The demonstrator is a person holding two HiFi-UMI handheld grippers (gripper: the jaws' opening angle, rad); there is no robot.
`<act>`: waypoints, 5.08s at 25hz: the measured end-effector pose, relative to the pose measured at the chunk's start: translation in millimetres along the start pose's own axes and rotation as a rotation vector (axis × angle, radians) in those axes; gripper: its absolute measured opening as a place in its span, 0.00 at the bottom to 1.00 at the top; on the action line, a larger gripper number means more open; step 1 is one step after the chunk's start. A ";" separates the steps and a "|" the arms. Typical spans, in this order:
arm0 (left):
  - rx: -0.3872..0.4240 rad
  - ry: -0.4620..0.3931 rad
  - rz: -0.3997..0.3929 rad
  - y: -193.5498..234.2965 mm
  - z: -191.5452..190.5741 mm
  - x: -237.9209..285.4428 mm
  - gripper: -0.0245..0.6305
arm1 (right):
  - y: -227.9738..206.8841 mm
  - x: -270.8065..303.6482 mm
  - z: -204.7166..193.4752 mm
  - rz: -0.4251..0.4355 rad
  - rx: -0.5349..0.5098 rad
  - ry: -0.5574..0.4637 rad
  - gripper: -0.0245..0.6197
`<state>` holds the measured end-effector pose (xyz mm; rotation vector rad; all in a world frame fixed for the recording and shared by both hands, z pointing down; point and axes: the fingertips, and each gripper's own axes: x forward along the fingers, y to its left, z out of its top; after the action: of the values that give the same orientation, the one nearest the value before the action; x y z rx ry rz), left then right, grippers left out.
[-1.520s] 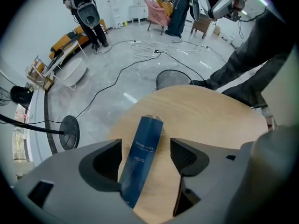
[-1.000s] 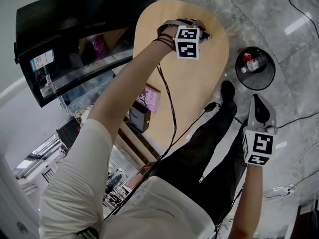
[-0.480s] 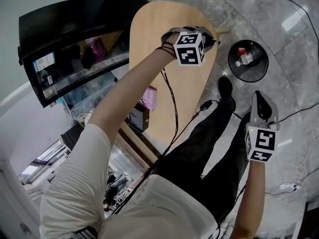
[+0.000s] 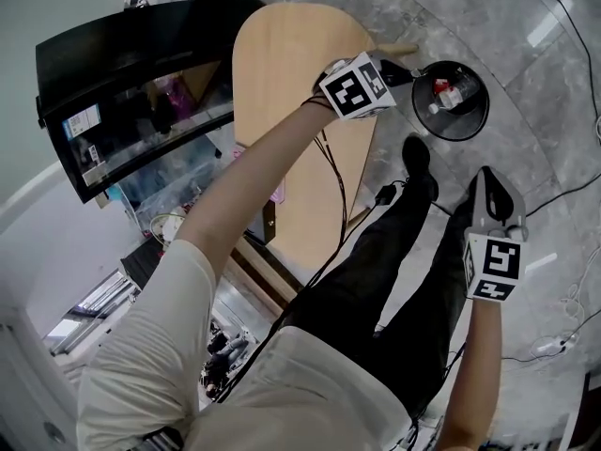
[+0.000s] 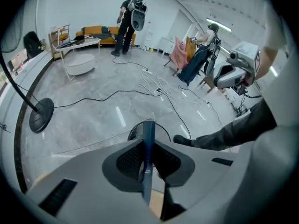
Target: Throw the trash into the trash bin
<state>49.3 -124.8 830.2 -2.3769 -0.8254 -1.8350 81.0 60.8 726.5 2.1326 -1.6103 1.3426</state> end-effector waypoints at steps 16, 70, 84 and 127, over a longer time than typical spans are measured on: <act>-0.164 -0.058 -0.055 -37.1 43.3 45.5 0.11 | -52.3 -25.1 -14.5 -0.013 0.032 -0.004 0.05; -0.801 -0.541 0.080 -99.9 69.4 -27.9 0.57 | -34.6 -93.1 39.3 0.045 -0.107 0.040 0.05; -0.666 -0.693 0.296 -197.7 117.1 -262.5 0.57 | 32.0 -246.3 175.2 0.122 -0.221 -0.096 0.05; -0.536 -1.079 0.679 -308.2 41.9 -659.3 0.05 | 256.1 -429.0 369.4 0.164 -0.516 -0.527 0.05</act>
<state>-151.9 -102.1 129.9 -3.3086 0.5940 -0.4635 63.7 36.7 105.9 2.1412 -2.0646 0.3116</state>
